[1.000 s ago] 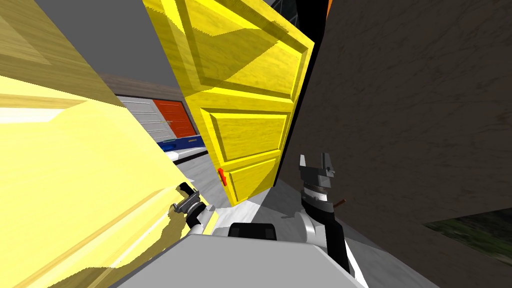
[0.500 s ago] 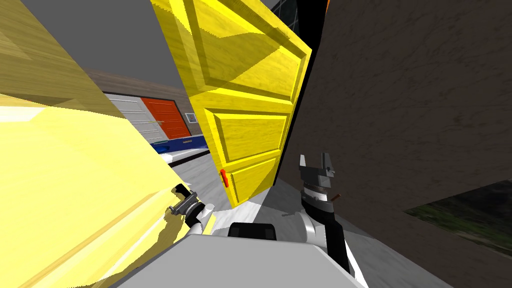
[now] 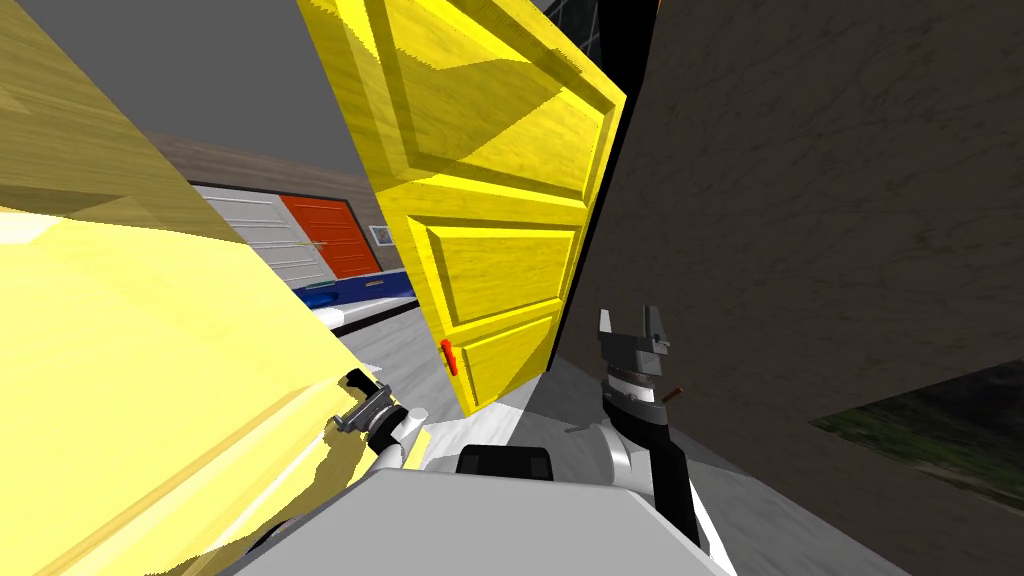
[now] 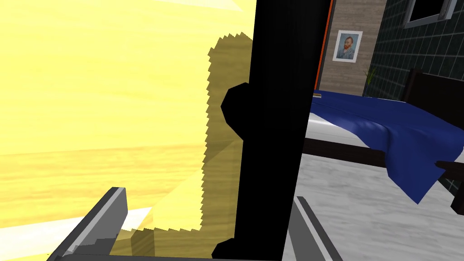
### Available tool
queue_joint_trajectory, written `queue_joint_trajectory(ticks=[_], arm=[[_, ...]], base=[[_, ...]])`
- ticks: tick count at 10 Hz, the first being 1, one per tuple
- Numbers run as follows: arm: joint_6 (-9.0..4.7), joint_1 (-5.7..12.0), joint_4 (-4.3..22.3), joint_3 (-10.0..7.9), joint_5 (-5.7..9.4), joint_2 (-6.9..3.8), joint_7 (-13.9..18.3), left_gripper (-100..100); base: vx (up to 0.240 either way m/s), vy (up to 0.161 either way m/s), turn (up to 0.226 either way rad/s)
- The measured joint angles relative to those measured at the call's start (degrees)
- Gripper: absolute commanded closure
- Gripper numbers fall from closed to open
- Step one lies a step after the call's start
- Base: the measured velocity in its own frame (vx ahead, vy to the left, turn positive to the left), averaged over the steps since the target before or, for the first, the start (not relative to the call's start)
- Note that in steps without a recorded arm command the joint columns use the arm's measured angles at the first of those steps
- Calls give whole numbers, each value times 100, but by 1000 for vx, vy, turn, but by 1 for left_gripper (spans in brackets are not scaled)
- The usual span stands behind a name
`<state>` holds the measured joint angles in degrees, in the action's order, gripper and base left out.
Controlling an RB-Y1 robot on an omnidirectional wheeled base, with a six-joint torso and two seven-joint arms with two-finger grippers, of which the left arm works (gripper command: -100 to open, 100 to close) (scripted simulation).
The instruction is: Push the door open
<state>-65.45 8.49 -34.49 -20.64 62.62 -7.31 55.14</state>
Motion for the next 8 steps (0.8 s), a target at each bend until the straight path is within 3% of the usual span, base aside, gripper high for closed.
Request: queue_joint_trajectory(ticks=[3, 4, 5, 6, 8], arm=[[-50, -91, -167, -76, 89, 74, -112, 100], [-154, 0, 56, -122, 136, 15, -31, 100], [-205, -8, 39, -151, 160, 16, -35, 100], [-209, 1, 50, -173, 176, -24, -35, 100], [-157, -70, -191, -193, 195, 34, -179, 100]], base=[[-5, 80, -66], [11, 81, -23], [17, 29, 2], [3, 15, 8], [-5, 25, -55]])
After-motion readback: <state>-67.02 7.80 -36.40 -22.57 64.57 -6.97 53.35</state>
